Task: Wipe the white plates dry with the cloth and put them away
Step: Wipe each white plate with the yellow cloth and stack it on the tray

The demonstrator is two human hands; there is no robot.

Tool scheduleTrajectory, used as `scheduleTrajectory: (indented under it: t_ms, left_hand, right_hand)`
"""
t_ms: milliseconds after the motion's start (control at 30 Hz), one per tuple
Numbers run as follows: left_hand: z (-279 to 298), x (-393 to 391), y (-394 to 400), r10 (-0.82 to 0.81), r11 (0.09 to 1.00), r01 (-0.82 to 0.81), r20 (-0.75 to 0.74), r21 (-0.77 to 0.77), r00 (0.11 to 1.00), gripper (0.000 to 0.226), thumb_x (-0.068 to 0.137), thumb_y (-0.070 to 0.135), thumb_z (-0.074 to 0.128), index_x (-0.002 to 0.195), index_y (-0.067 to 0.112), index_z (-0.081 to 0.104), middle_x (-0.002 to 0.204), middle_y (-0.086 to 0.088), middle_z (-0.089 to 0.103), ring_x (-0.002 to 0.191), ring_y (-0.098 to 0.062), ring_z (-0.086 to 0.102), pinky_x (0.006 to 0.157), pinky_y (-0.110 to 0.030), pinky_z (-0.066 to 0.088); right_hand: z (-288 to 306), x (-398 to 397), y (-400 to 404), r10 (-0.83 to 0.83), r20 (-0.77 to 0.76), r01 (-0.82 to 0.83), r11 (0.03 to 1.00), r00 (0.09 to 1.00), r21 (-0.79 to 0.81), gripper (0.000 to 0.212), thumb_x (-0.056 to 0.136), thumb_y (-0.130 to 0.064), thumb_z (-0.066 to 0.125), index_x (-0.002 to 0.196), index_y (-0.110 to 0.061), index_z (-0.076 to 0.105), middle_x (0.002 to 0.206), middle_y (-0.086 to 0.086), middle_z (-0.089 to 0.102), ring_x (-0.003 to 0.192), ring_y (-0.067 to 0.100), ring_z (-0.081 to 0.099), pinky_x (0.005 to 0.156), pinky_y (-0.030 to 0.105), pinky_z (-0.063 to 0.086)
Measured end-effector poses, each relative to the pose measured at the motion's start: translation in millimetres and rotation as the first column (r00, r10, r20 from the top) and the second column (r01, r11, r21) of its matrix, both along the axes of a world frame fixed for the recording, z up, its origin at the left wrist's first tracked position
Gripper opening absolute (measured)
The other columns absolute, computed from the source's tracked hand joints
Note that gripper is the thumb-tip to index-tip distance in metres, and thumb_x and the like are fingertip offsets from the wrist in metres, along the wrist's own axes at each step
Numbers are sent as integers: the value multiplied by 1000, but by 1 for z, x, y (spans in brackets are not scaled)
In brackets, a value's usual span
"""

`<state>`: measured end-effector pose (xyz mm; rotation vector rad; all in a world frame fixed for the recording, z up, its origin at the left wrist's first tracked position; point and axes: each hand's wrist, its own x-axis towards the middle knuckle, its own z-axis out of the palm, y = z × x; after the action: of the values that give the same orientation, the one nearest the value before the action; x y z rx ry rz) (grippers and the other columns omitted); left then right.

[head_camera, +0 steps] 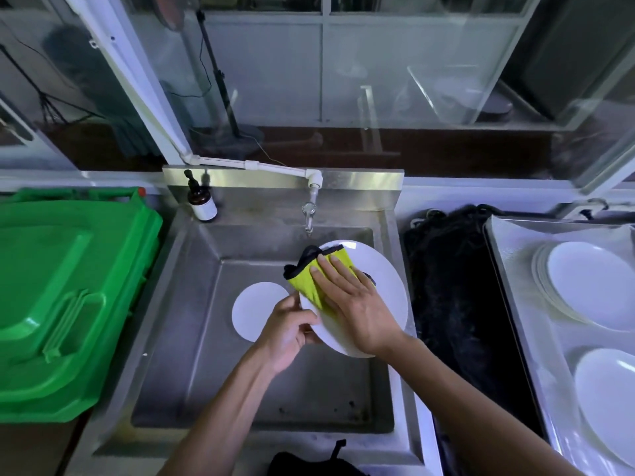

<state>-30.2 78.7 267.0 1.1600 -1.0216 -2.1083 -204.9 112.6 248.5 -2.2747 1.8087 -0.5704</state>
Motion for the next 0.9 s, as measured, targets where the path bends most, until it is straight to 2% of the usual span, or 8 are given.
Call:
scheduleTrajectory:
  t_ms: [100, 233, 300, 433, 567, 733, 833, 900]
  left_hand:
    - [3, -3, 9, 41, 999, -41, 17, -6, 999, 31, 63, 0, 60, 92, 10, 69, 90, -15, 67, 80, -29, 65, 62, -36, 55]
    - [1, -4, 21, 120, 993, -119, 59, -23, 991, 42, 60, 1, 61, 101, 1, 68, 94, -17, 70, 84, -31, 67, 67, -42, 57]
    - [0, -5, 27, 164, 986, -163, 72, -29, 984, 44, 58, 1, 62, 102, 3, 71, 94, -15, 72, 83, -29, 69, 66, -42, 57]
    - [0, -4, 37, 260, 965, -256, 99, -50, 961, 37, 55, 3, 63, 89, 13, 76, 91, -12, 72, 79, -28, 69, 63, -41, 57]
    - [1, -5, 43, 298, 953, -287, 120, -101, 947, 39, 55, 3, 63, 91, 12, 75, 90, -9, 72, 77, -26, 69, 64, -44, 58]
    - [2, -13, 42, 313, 946, -293, 151, -142, 938, 38, 54, 5, 63, 89, 15, 73, 83, -4, 70, 71, -26, 63, 59, -40, 54]
    - [3, -18, 40, 339, 938, -323, 138, -125, 931, 37, 53, 3, 62, 86, 17, 74, 79, -4, 70, 69, -25, 62, 66, -44, 49]
    - [2, -18, 36, 351, 934, -337, 127, -120, 928, 38, 54, 1, 61, 87, 17, 74, 81, -7, 69, 73, -29, 57, 72, -48, 42]
  right_hand:
    - [1, -6, -5, -5, 36, 5, 1000, 999, 1, 55, 109, -27, 34, 162, -27, 18, 170, -10, 7, 157, 14, 2, 123, 42, 21]
    - [0, -15, -11, -34, 62, 33, 999, 998, 20, 54, 110, -26, 33, 162, -26, 17, 169, -12, 2, 156, 11, -6, 124, 39, 13]
    - [-1, -20, -13, -47, 79, 44, 998, 996, 43, 54, 111, -25, 33, 162, -26, 16, 169, -13, 0, 156, 10, -9, 125, 40, 10]
    - [-9, -26, -12, -81, 96, 78, 996, 992, 37, 53, 111, -23, 34, 162, -23, 19, 168, -10, 1, 156, 13, -7, 126, 41, 8]
    - [-19, -27, -2, -182, 159, 171, 982, 970, 83, 54, 111, -25, 31, 162, -25, 15, 166, -14, -5, 155, 11, -10, 127, 40, 4]
    - [-30, -22, 22, -283, 268, 249, 956, 921, 154, 57, 109, -14, 36, 161, -22, 16, 165, -12, -3, 157, 16, -2, 126, 46, 9]
    - [-32, -13, 39, -304, 293, 249, 945, 907, 210, 58, 109, -14, 35, 162, -22, 14, 165, -11, -6, 157, 15, -5, 126, 45, 9]
    - [-30, -3, 48, -294, 317, 223, 944, 902, 243, 58, 110, -15, 33, 161, -23, 9, 165, -11, -9, 156, 13, -8, 126, 45, 10]
